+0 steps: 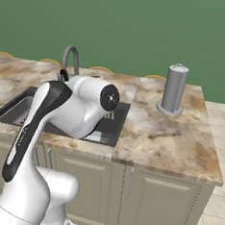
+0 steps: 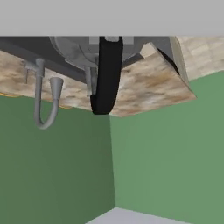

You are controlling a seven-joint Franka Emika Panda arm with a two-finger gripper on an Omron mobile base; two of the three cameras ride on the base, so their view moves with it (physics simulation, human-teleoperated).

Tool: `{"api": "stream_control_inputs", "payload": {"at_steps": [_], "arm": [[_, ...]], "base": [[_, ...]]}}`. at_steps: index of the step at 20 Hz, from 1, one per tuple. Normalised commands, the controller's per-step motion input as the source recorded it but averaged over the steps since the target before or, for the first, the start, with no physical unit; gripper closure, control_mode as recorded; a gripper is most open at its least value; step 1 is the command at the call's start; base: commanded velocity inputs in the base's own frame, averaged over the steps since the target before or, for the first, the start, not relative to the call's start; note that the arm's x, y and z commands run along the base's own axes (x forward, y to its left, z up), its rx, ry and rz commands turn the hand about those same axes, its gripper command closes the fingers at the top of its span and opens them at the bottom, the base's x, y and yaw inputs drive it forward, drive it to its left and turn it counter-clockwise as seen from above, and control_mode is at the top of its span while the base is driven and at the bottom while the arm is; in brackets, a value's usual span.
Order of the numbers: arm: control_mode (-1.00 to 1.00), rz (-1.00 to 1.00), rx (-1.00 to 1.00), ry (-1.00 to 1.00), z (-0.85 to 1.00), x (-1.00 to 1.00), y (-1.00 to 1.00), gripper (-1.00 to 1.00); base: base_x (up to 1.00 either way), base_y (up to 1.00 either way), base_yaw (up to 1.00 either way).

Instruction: Open the cabinet, pick the kettle from the cabinet, and place it in the sink.

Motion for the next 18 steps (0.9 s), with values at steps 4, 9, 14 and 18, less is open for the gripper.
{"api": "stream_control_inputs", "payload": {"at_steps": [4,9,14,18], "arm": [[-1.0,0.12,-0.13,0.07,-0.16,0.47,0.04,1.0],[-1.0,0.15,-0.1,0.09,-0.22,0.45,0.0,1.0],[-1.0,0.2,-0.02,0.02,-0.28,0.41,0.01,1.0],[-1.0,0.18,0.0,0.0,-0.32,0.36,0.07,1.0]], "base": [[0.0,0.0,0.0],[0.0,0.0,0.0],[0.0,0.0,0.0],[0.0,0.0,0.0]]}}
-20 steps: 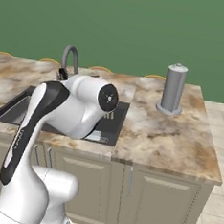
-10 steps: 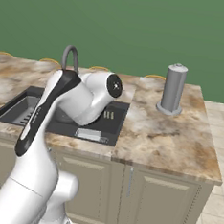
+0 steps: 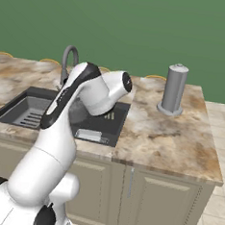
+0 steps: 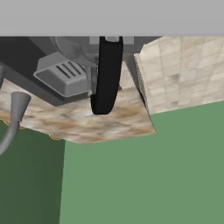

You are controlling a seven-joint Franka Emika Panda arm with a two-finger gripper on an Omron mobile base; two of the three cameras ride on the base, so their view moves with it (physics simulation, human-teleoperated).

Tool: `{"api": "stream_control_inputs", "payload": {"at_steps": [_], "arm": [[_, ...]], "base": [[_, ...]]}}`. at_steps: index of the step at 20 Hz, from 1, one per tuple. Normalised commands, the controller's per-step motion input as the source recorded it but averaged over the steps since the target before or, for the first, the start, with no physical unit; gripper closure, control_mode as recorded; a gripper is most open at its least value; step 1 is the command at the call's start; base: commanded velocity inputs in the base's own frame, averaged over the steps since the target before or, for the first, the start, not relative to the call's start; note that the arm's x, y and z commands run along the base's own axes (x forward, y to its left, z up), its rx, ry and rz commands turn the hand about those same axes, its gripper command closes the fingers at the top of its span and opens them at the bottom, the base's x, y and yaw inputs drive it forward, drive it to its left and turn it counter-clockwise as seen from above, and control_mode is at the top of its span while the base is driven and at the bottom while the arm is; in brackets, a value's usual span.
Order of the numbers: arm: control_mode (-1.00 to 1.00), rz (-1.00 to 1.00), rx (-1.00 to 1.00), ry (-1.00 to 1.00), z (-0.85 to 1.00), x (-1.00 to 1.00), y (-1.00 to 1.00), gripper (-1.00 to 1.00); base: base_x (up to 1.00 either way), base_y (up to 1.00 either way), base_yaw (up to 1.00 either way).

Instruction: Open the cabinet, pick the kettle from the cabinet, and place it in the sink.

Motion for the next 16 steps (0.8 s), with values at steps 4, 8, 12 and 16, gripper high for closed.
{"api": "stream_control_inputs", "payload": {"at_steps": [4,8,12,16], "arm": [[-1.0,0.12,-0.01,0.0,-0.3,0.39,0.1,1.0],[-1.0,0.04,-0.04,0.0,-0.24,0.4,0.16,1.0],[-1.0,0.0,-0.1,0.0,-0.22,0.38,0.25,1.0],[-1.0,0.0,-0.1,0.0,-0.25,0.35,0.22,1.0]], "base": [[0.0,0.0,0.0],[0.0,0.0,0.0],[0.0,0.0,0.0],[0.0,0.0,0.0]]}}
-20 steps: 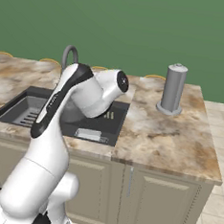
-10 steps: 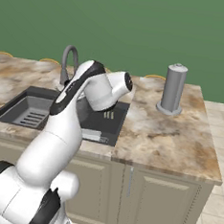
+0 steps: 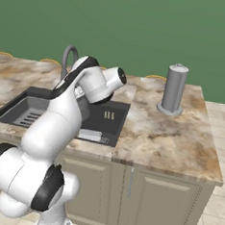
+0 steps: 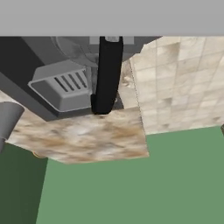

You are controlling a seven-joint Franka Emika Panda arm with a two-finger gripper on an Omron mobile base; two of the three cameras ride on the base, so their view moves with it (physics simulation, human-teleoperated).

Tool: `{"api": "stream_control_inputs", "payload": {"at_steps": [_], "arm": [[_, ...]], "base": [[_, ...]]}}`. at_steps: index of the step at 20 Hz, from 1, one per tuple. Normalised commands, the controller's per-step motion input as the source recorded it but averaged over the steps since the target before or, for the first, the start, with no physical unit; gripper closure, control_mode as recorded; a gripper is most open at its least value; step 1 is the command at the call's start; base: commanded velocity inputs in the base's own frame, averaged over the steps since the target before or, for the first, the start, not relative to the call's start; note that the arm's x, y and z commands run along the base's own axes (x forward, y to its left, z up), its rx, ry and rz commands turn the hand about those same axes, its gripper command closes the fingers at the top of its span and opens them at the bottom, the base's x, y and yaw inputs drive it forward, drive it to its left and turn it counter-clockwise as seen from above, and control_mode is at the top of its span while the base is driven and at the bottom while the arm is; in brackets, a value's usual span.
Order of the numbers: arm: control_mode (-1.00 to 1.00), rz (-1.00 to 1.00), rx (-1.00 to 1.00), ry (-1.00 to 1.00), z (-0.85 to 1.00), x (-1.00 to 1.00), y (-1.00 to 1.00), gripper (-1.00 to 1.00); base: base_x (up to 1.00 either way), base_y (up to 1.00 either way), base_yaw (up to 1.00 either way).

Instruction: Open the cabinet, pick the kettle from the cabinet, and place it in the sink.

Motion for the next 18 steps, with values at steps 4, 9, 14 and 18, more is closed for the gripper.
{"api": "stream_control_inputs", "payload": {"at_steps": [4,9,14,18], "arm": [[-1.0,0.0,-0.04,0.0,-0.33,0.32,0.17,1.0],[-1.0,0.0,0.0,0.0,-0.4,0.3,0.14,1.0],[-1.0,0.0,0.0,0.0,-0.38,0.3,0.14,1.0],[-1.0,0.0,0.0,0.0,-0.33,0.34,0.19,1.0]], "base": [[0.0,0.0,0.0],[0.0,0.0,0.0],[0.0,0.0,0.0],[0.0,0.0,0.0]]}}
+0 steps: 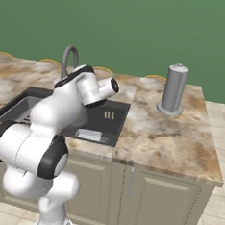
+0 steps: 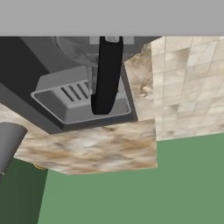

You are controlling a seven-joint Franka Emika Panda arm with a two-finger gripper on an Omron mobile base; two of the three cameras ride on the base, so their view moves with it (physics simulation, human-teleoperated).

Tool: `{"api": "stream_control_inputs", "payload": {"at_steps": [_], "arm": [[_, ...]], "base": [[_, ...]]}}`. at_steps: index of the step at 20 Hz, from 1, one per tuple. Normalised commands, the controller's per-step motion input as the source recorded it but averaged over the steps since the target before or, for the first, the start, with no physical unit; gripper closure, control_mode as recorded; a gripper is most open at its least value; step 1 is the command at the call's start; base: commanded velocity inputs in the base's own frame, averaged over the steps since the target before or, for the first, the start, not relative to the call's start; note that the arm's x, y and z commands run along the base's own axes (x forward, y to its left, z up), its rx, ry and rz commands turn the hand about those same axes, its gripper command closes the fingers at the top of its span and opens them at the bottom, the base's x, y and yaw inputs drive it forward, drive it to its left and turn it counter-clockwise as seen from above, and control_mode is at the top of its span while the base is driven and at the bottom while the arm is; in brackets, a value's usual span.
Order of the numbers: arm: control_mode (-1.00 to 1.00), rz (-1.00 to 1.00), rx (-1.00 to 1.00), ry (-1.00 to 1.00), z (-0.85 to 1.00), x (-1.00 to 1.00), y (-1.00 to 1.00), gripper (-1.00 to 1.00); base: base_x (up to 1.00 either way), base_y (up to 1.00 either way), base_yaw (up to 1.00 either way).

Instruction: Open the cabinet, pick the kettle from the cabinet, and place it in the sink.

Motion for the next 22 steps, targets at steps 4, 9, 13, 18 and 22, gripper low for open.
{"api": "stream_control_inputs", "payload": {"at_steps": [4,9,13,18,22], "arm": [[-1.0,0.01,0.0,0.0,-0.32,0.36,0.16,1.0],[-1.0,0.07,0.0,0.0,-0.33,0.33,0.09,1.0],[-1.0,0.09,0.0,0.0,-0.32,0.34,0.04,1.0],[-1.0,0.08,0.0,0.0,-0.3,0.31,0.1,1.0],[-1.0,0.06,0.0,0.0,-0.28,0.23,0.12,1.0]], "base": [[0.0,0.0,0.0],[0.0,0.0,0.0],[0.0,0.0,0.0],[0.0,0.0,0.0],[0.0,0.0,0.0]]}}
